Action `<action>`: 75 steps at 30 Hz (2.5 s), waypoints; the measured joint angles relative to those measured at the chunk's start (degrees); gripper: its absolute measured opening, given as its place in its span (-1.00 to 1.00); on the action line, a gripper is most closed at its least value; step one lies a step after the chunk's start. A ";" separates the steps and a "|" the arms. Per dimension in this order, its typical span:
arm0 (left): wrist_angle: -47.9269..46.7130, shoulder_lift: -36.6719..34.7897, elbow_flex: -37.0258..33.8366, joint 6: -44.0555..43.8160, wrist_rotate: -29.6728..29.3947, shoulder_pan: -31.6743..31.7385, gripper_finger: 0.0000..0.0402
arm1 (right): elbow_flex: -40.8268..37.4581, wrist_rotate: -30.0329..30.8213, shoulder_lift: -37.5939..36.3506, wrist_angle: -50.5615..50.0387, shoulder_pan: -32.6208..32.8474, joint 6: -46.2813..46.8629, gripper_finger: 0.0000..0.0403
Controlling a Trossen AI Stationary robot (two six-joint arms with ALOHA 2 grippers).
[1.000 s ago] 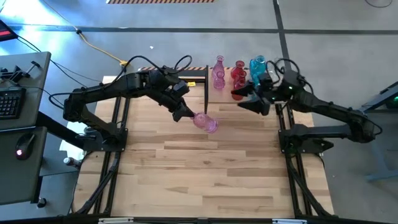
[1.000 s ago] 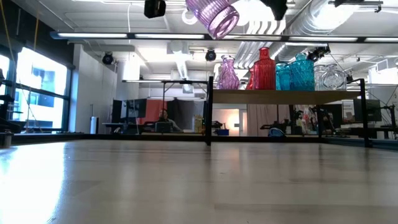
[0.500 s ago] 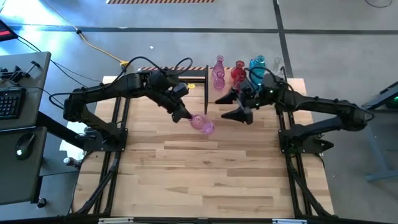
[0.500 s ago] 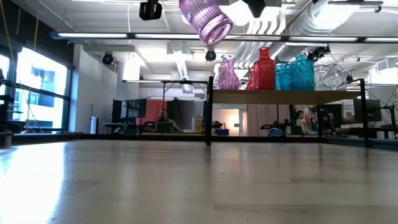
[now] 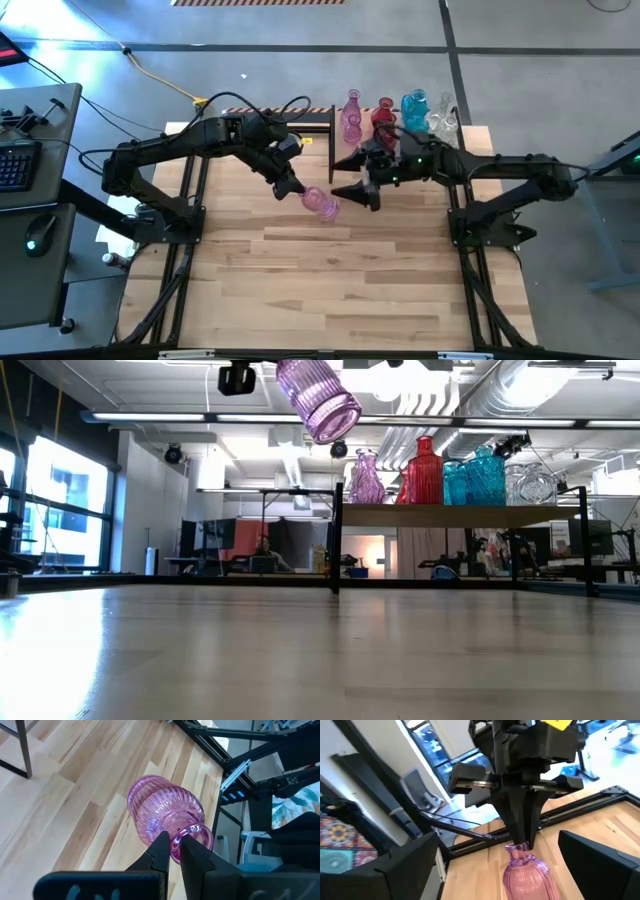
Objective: Sort vases onto shelf
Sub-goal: Put the pink vase on the shelf aligned with the pink vases
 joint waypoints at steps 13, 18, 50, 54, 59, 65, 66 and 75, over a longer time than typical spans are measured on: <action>-0.15 0.00 0.00 4.37 0.00 0.07 -0.93 | 13.23 20.45 4.36 -17.79 12.00 1.92 0.97; -0.18 0.00 0.00 4.53 0.00 0.07 -0.93 | 16.60 27.19 5.78 -24.36 16.19 3.19 0.97; -2.75 0.00 0.00 9.22 0.02 -0.02 -0.93 | 16.25 32.66 14.68 -21.95 17.77 -18.69 0.97; -2.72 0.00 0.00 9.55 -0.14 -0.02 -0.93 | 16.25 30.55 15.88 -21.76 15.67 -15.79 0.97; -2.45 0.00 0.00 10.02 -0.24 -0.02 -0.93 | 16.25 29.12 16.88 -21.62 13.51 -14.89 0.97; -0.33 0.00 0.00 10.04 -0.27 -0.08 -0.93 | 16.25 26.52 17.37 -22.02 11.45 -14.73 0.97; 0.36 0.00 0.00 10.04 -0.28 -0.13 -0.93 | 16.25 26.50 17.37 -22.00 11.29 -14.75 0.97; 4.49 0.00 0.00 10.05 -0.17 -1.22 -0.93 | 16.25 24.45 17.37 -23.35 10.23 -14.73 0.97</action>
